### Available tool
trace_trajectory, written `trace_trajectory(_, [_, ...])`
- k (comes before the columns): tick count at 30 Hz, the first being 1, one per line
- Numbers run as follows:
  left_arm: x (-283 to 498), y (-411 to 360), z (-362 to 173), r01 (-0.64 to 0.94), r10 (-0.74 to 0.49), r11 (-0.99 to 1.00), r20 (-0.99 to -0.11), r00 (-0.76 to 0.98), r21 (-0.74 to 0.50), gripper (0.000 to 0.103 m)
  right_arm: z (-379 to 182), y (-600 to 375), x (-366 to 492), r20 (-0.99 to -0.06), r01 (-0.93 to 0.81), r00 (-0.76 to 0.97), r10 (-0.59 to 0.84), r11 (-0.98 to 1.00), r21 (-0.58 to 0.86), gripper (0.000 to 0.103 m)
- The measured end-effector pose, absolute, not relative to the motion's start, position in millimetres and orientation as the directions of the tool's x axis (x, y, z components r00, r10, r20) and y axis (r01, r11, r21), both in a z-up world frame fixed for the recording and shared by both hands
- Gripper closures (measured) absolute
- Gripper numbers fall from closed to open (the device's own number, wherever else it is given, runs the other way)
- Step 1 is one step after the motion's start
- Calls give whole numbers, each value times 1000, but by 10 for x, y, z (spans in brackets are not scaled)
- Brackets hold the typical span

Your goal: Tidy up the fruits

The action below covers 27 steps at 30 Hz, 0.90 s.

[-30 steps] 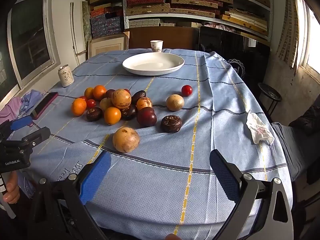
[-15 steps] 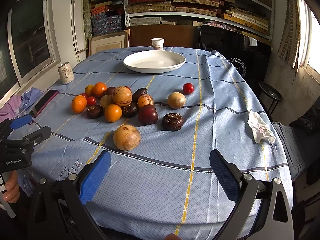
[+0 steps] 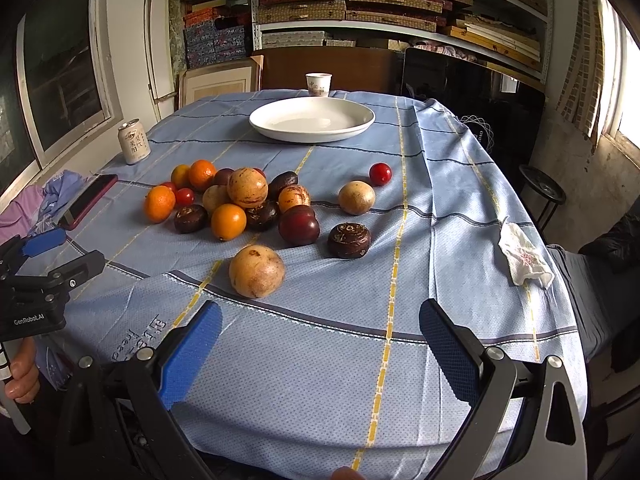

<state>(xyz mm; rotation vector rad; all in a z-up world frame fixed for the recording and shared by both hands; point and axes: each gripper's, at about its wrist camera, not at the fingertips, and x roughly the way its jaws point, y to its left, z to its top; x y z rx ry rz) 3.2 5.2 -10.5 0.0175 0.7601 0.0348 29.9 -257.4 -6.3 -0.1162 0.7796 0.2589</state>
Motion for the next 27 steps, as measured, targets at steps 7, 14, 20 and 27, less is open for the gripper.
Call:
trace_trajectory(7, [29, 54, -108, -25, 37, 999, -689, 724, 29, 4, -68, -2573, 302, -709, -272, 680, 188, 962, -7, 4])
trace_trajectory(14, [29, 56, -114, -25, 37, 999, -690, 723, 28, 4, -82, -2563, 302, -711, -275, 677, 188, 961, -7, 4])
trace_trajectory(20, [37, 52, -148, -27, 35, 999, -696, 717, 22, 4, -94, -2565, 308, -715, -277, 673, 189, 961, -7, 4])
trace_trajectory(27, [36, 52, -148, -26, 36, 999, -696, 717, 24, 4, -99, -2560, 308, -716, -279, 672, 190, 960, -7, 4])
